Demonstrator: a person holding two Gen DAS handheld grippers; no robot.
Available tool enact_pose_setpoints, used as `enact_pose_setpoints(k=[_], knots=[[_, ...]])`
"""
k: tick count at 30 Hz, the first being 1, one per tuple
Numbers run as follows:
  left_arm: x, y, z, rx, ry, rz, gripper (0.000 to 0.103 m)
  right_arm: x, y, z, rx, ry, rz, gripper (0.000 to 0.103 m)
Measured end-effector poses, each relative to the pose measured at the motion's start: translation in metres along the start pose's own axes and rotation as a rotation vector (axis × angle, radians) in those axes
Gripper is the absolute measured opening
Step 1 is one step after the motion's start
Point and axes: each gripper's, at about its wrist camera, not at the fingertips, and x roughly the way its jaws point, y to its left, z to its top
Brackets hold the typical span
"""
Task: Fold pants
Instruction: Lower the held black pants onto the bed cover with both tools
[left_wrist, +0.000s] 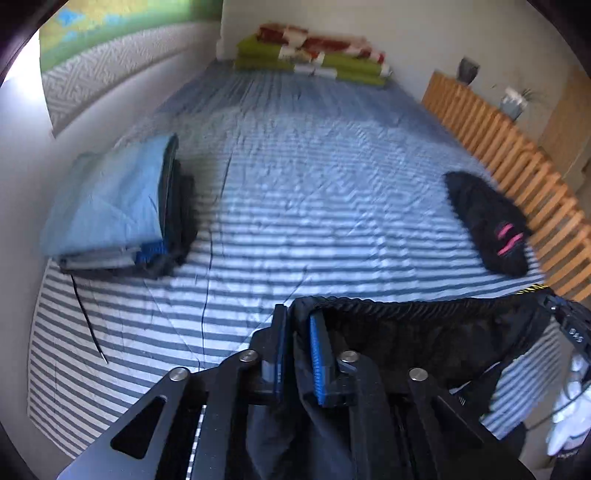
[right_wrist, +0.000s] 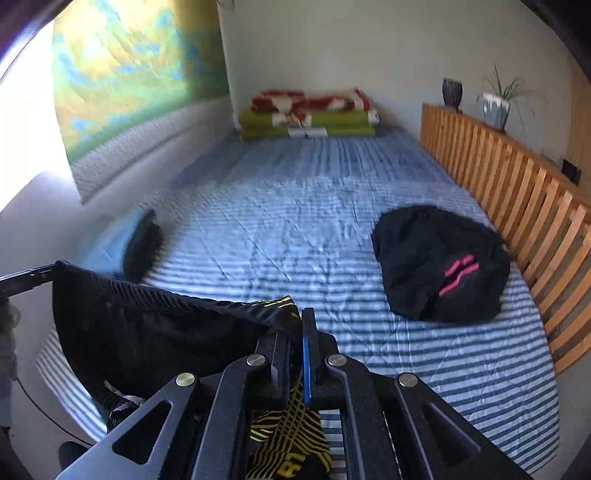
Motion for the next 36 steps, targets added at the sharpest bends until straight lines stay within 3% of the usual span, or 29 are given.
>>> enact_pose_setpoints(k=[1,3,6,9,12,16,20,24,26,28,30,34,35,36], knots=[[0.034,0.001,-0.001,-0.002,0.064,0.042,0.031,0.038,-0.005,-0.004,0.01,0.088,0.007,0.006],[0.077,0.004,-0.007,-0.016,0.134,0.027,0.031,0.101,-0.025,-0.014,0.099,0.232,0.051,0.009],[0.09,0.016,-0.011,-0.047,0.121,-0.031,0.038,0.13,-0.054,-0.025,0.217,0.29,0.17,0.012],[0.075,0.03,-0.012,-0.066,0.071,-0.065,0.042,0.122,-0.074,-0.029,0.232,0.25,0.239,0.022],[0.059,0.036,-0.017,-0.011,0.036,-0.086,0.042,0.104,-0.077,-0.037,0.155,0.208,0.217,0.026],[0.074,0.012,-0.029,0.11,0.091,-0.117,0.042,0.091,-0.075,-0.041,0.084,0.16,0.202,0.027],[0.104,-0.027,-0.042,0.23,0.146,-0.119,0.042,0.092,-0.095,-0.038,0.226,0.161,0.337,0.04],[0.136,-0.043,-0.033,0.198,0.166,-0.144,0.029,0.084,-0.107,-0.029,0.269,0.131,0.393,0.045],[0.144,-0.046,-0.022,0.183,0.128,-0.101,0.026,0.081,-0.107,-0.028,0.272,0.134,0.431,0.051],[0.156,-0.04,-0.009,0.139,0.108,-0.082,0.016,0.079,-0.097,-0.031,0.189,0.138,0.34,0.051],[0.158,-0.027,0.003,0.072,0.091,-0.093,0.012,0.081,-0.087,-0.038,0.127,0.15,0.319,0.051],[0.145,-0.004,0.011,0.045,0.045,-0.083,0.014,0.09,-0.063,-0.053,-0.003,0.18,0.293,0.051],[0.141,0.0,0.009,0.055,0.052,-0.11,0.018,0.092,-0.057,-0.055,-0.04,0.179,0.284,0.051],[0.139,0.003,0.009,0.072,0.06,-0.131,0.033,0.094,-0.052,-0.057,-0.067,0.182,0.285,0.051]])
